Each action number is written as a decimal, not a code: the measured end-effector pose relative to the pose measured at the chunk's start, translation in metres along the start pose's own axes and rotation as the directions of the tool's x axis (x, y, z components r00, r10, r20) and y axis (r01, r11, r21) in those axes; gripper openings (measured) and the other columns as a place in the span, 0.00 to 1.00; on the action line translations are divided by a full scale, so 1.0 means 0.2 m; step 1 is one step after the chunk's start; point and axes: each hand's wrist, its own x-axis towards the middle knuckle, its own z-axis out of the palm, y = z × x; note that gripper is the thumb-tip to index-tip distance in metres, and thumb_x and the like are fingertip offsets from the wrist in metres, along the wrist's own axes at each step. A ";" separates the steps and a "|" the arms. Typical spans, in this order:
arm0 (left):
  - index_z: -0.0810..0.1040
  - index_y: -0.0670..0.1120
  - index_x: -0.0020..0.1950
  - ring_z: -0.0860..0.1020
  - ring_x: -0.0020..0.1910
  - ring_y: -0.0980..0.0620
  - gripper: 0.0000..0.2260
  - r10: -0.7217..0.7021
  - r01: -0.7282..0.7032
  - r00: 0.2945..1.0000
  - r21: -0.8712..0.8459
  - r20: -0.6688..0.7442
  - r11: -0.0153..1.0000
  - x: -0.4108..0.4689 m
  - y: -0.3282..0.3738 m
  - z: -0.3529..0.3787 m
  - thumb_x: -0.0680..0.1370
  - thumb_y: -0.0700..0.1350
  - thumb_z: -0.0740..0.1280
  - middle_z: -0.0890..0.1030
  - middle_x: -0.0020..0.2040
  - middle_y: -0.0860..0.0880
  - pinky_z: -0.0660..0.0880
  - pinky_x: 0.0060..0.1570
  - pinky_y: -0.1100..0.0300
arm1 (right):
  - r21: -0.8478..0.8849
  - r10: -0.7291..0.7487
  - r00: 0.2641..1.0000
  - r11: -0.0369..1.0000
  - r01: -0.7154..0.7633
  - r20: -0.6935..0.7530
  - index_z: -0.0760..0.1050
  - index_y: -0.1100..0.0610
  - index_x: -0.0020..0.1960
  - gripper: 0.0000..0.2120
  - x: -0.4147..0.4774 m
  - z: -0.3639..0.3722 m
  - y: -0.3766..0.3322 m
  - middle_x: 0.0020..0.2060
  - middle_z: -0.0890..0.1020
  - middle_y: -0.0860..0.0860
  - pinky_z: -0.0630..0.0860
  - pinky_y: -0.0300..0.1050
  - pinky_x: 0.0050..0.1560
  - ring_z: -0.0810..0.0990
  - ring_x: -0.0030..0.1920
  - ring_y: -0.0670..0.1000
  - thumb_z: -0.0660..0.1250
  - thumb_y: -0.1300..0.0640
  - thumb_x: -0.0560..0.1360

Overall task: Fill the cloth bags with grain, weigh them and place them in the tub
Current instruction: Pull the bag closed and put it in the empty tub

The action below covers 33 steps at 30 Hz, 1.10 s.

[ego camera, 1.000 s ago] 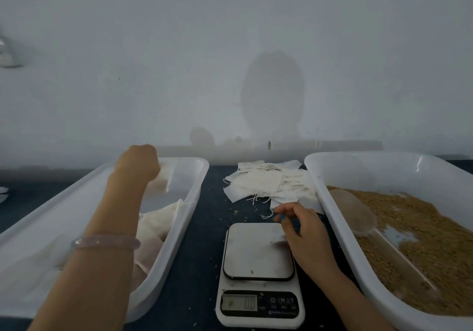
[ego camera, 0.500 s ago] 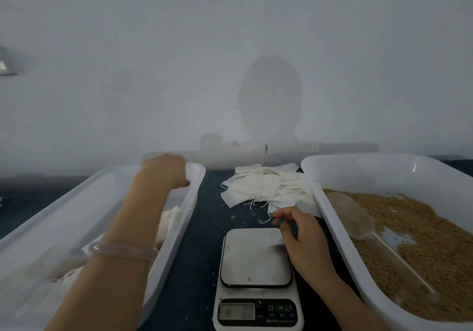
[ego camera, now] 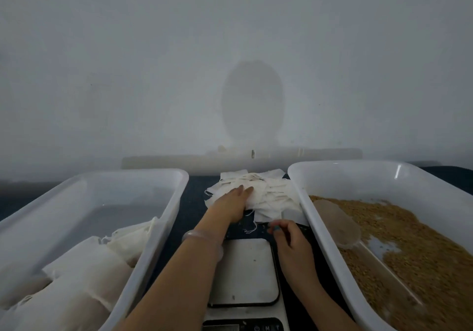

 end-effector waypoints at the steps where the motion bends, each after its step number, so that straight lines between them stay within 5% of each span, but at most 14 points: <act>1: 0.50 0.49 0.81 0.60 0.77 0.44 0.29 -0.011 0.011 1.000 0.028 -0.015 1.000 0.01 0.00 0.02 0.82 0.40 0.58 0.56 0.80 0.44 0.64 0.71 0.47 | 0.011 0.022 1.000 1.000 -0.022 -0.001 0.76 0.48 0.49 0.07 0.01 0.00 0.01 0.45 0.81 0.43 0.70 0.28 0.39 0.77 0.43 0.35 0.61 0.58 0.82; 7: 0.79 0.49 0.61 0.79 0.57 0.45 0.12 -0.010 0.055 0.955 0.143 -0.297 0.988 0.03 0.01 0.03 0.82 0.44 0.59 0.80 0.59 0.46 0.73 0.50 0.55 | 0.007 0.039 0.999 0.999 -0.039 -0.016 0.77 0.51 0.50 0.07 0.03 0.01 0.04 0.43 0.82 0.44 0.71 0.28 0.38 0.78 0.41 0.37 0.61 0.58 0.82; 12: 0.84 0.47 0.50 0.79 0.47 0.48 0.12 -0.060 0.043 0.924 -0.051 -0.378 0.998 -0.03 -0.05 0.03 0.80 0.42 0.60 0.82 0.48 0.48 0.77 0.46 0.54 | -0.025 0.026 1.000 0.999 -0.026 0.010 0.77 0.50 0.50 0.07 0.03 0.01 0.05 0.45 0.81 0.43 0.70 0.30 0.41 0.78 0.45 0.40 0.62 0.59 0.81; 16: 0.82 0.46 0.38 0.74 0.35 0.48 0.11 -0.285 0.118 0.840 -0.357 -0.461 0.926 -0.08 -0.07 0.03 0.78 0.43 0.65 0.75 0.33 0.50 0.65 0.31 0.60 | -0.026 0.029 1.000 0.999 -0.028 0.012 0.77 0.50 0.50 0.06 0.03 0.01 0.04 0.45 0.81 0.43 0.70 0.30 0.42 0.78 0.46 0.40 0.62 0.59 0.81; 22: 0.77 0.50 0.38 0.80 0.41 0.47 0.08 -0.530 0.141 0.765 -0.709 -0.365 0.691 -0.12 -0.08 0.05 0.74 0.49 0.73 0.81 0.38 0.48 0.72 0.40 0.60 | -0.020 0.038 0.999 0.999 -0.038 0.022 0.77 0.51 0.51 0.06 0.02 0.01 0.05 0.46 0.81 0.43 0.70 0.30 0.42 0.78 0.46 0.39 0.63 0.60 0.80; 26: 0.73 0.51 0.33 0.76 0.37 0.49 0.15 -0.451 0.142 0.819 -0.637 -0.355 0.758 -0.13 -0.09 0.09 0.73 0.54 0.76 0.78 0.35 0.51 0.72 0.38 0.59 | -0.024 0.037 0.999 0.999 -0.036 0.028 0.77 0.52 0.51 0.05 0.02 0.01 0.05 0.46 0.81 0.42 0.69 0.29 0.40 0.78 0.45 0.39 0.64 0.59 0.80; 29: 0.68 0.50 0.28 0.74 0.34 0.47 0.21 -0.436 0.103 0.841 -0.696 -0.321 0.710 -0.13 -0.10 0.10 0.78 0.51 0.71 0.76 0.31 0.48 0.71 0.37 0.56 | -0.031 0.038 0.999 0.999 -0.037 0.034 0.77 0.52 0.52 0.05 0.02 0.01 0.05 0.46 0.81 0.42 0.69 0.28 0.39 0.78 0.45 0.39 0.64 0.59 0.80; 33: 0.72 0.45 0.41 0.75 0.38 0.48 0.12 -0.588 0.090 0.728 -0.802 -0.352 0.591 -0.15 -0.11 0.09 0.82 0.47 0.64 0.76 0.37 0.48 0.68 0.33 0.60 | -0.016 0.038 0.999 0.999 -0.038 0.031 0.77 0.52 0.52 0.05 0.03 0.00 0.06 0.46 0.81 0.44 0.70 0.29 0.41 0.78 0.46 0.40 0.64 0.60 0.80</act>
